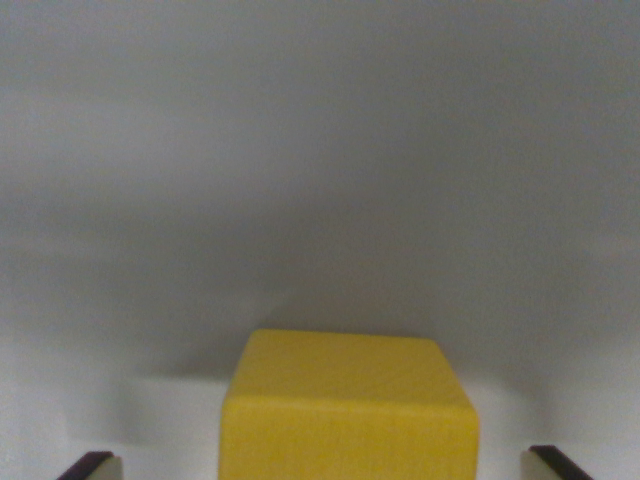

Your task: Pick yellow cube

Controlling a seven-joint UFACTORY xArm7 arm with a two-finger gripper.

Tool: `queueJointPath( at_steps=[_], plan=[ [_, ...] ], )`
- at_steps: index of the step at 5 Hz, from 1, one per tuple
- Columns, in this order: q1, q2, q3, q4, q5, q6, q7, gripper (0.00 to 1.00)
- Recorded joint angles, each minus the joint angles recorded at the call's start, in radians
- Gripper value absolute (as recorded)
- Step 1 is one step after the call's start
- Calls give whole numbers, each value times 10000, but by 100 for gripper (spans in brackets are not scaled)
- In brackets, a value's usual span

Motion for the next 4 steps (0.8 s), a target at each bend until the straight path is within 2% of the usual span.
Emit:
queueJointPath(
  at_steps=[1, 4],
  plan=[
    [0, 0, 0, 0, 0, 0, 0, 100],
    [0, -3, 0, 5, 1, 8, 0, 100]
  ],
)
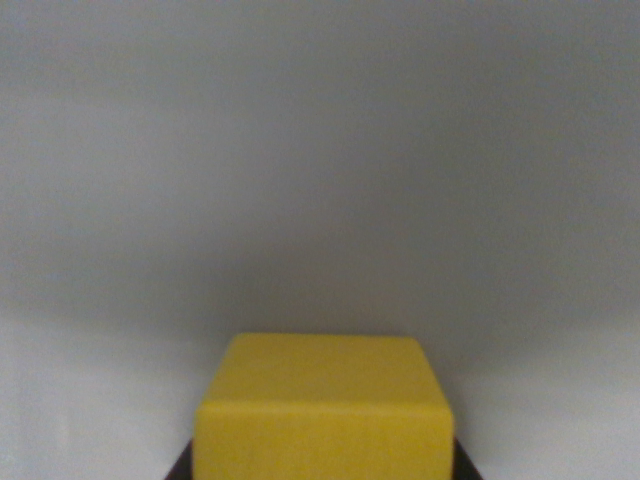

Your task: Pick yellow cube

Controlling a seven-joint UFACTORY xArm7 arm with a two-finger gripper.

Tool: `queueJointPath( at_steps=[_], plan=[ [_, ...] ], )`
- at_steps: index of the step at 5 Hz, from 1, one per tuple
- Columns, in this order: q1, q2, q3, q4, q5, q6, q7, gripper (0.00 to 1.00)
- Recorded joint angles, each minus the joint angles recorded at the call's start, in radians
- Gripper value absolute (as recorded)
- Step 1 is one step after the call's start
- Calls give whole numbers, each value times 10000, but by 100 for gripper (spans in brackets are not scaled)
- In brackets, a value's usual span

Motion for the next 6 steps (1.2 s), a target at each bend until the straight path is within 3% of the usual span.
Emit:
queueJointPath(
  at_steps=[3, 6],
  plan=[
    [-2, -31, 2, 45, 7, 75, -2, 100],
    [-12, -178, 14, 261, 39, 435, -11, 100]
  ],
)
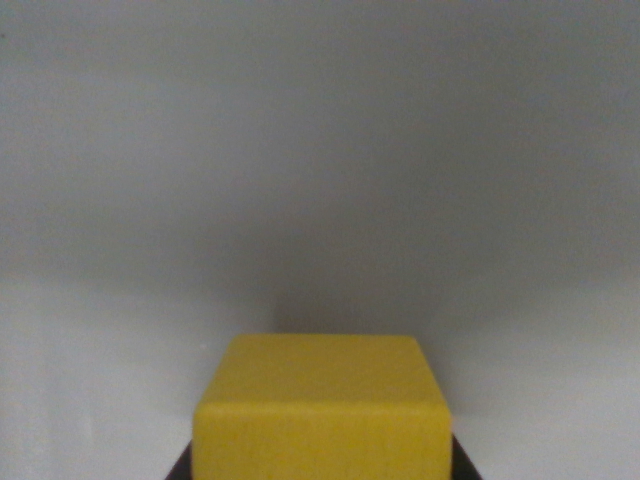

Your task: Pick yellow cube

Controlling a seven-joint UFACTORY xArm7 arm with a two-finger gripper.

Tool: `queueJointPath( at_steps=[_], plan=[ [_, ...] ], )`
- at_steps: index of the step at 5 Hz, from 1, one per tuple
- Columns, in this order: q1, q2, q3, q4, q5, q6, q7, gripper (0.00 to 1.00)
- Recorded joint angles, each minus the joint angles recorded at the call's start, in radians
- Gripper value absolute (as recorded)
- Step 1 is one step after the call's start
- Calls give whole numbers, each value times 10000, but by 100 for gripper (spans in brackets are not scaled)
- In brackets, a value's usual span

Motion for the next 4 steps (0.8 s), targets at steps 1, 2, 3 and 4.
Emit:
queueJointPath(
  at_steps=[1, 2, 3, 4],
  plan=[
    [0, 0, 0, 0, 0, 0, 0, 100],
    [-7, -105, 8, 155, 23, 258, -6, 100],
    [-7, -105, 8, 155, 23, 258, -6, 100],
    [-16, -236, 19, 346, 51, 578, -14, 100]
  ],
)
